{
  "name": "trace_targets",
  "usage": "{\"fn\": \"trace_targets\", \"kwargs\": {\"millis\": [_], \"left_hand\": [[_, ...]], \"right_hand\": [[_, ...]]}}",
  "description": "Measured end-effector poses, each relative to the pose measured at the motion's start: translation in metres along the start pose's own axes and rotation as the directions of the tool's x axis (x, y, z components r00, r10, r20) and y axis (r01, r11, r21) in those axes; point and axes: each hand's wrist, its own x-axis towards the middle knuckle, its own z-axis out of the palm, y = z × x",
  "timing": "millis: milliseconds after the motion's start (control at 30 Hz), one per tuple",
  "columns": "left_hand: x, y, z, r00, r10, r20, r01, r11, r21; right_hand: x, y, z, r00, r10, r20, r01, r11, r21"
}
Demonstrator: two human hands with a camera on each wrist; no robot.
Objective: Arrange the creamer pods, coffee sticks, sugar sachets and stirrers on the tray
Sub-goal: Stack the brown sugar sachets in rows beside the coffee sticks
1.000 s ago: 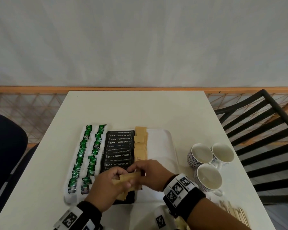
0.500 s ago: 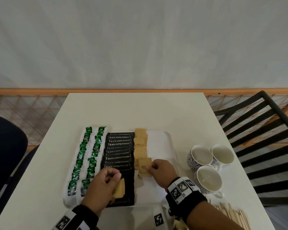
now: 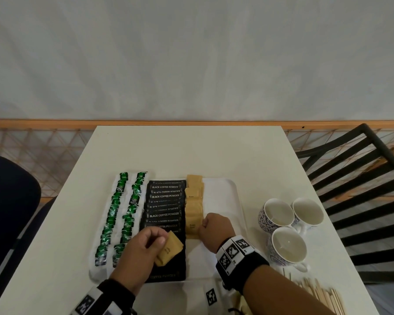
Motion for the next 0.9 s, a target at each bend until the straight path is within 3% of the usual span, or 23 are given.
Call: {"fn": "trace_targets", "kwargs": {"millis": [133, 233, 400, 500, 633, 700, 800, 900], "left_hand": [[-0.002, 0.004, -0.001, 1.0, 0.0, 0.0, 0.0, 1.0, 0.001], [-0.005, 0.006, -0.002, 0.999, 0.037, 0.006, -0.037, 0.999, -0.007], [-0.006, 0.005, -0.004, 0.988, 0.087, 0.129, -0.101, 0.99, 0.103], [-0.01, 0.012, 0.002, 0.967, 0.13, 0.217, -0.164, 0.976, 0.146], [-0.012, 0.015, 0.009, 0.978, 0.099, 0.181, -0.131, 0.976, 0.173], [-0.015, 0.016, 0.008, 0.969, 0.031, 0.247, -0.079, 0.979, 0.189], [-0.019, 0.02, 0.008, 0.958, -0.024, 0.286, -0.04, 0.975, 0.218], [-0.019, 0.021, 0.009, 0.968, -0.001, 0.253, -0.069, 0.961, 0.269]], "right_hand": [[-0.004, -0.001, 0.003, 0.999, 0.021, -0.04, -0.018, 0.997, 0.072], [-0.012, 0.0, -0.001, 0.991, -0.071, -0.111, 0.091, 0.978, 0.19], [-0.038, -0.007, -0.013, 0.944, -0.327, 0.036, 0.284, 0.866, 0.412], [-0.047, -0.003, -0.011, 0.895, -0.436, 0.089, 0.368, 0.838, 0.403], [-0.055, 0.002, -0.002, 0.895, -0.425, 0.134, 0.312, 0.812, 0.494], [-0.058, 0.004, 0.0, 0.915, -0.391, 0.097, 0.275, 0.784, 0.556], [-0.056, 0.009, -0.004, 0.916, -0.384, 0.117, 0.279, 0.819, 0.502], [-0.057, 0.009, -0.012, 0.869, -0.448, 0.212, 0.393, 0.883, 0.257]]}}
